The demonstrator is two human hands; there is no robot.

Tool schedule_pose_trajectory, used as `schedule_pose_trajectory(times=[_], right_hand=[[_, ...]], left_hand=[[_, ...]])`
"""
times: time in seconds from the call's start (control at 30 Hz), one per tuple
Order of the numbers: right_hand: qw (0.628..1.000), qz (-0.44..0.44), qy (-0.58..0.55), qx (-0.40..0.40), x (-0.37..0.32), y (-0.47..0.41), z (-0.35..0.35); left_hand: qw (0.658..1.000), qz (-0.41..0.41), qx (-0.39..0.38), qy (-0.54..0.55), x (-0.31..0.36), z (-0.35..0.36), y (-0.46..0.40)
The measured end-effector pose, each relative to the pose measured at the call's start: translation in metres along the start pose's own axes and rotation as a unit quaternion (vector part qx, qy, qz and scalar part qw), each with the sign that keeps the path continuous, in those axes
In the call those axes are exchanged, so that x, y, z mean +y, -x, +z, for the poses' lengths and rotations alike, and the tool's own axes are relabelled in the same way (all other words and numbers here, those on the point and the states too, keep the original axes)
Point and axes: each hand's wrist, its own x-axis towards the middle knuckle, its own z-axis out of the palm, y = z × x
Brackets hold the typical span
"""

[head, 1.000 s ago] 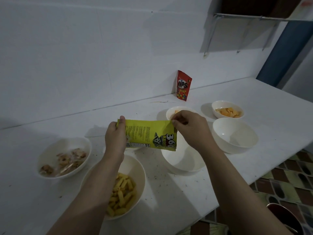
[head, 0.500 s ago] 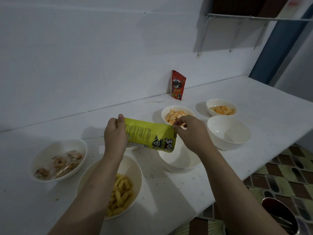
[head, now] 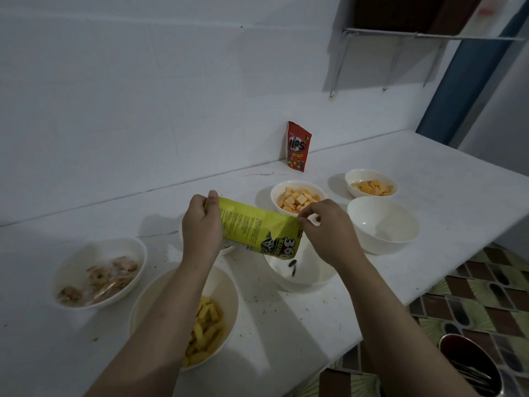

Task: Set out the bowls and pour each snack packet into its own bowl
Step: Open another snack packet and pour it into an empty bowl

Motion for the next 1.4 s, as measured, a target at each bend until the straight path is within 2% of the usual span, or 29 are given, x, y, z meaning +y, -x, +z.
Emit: schedule_pose_trajectory(times=[1.4], right_hand=[[0.999,0.014,0.038,0.001,0.016,0.0,-0.002]], left_hand=[[0.997,0.059,-0.033,-0.037,0.02,0.015,-0.001]])
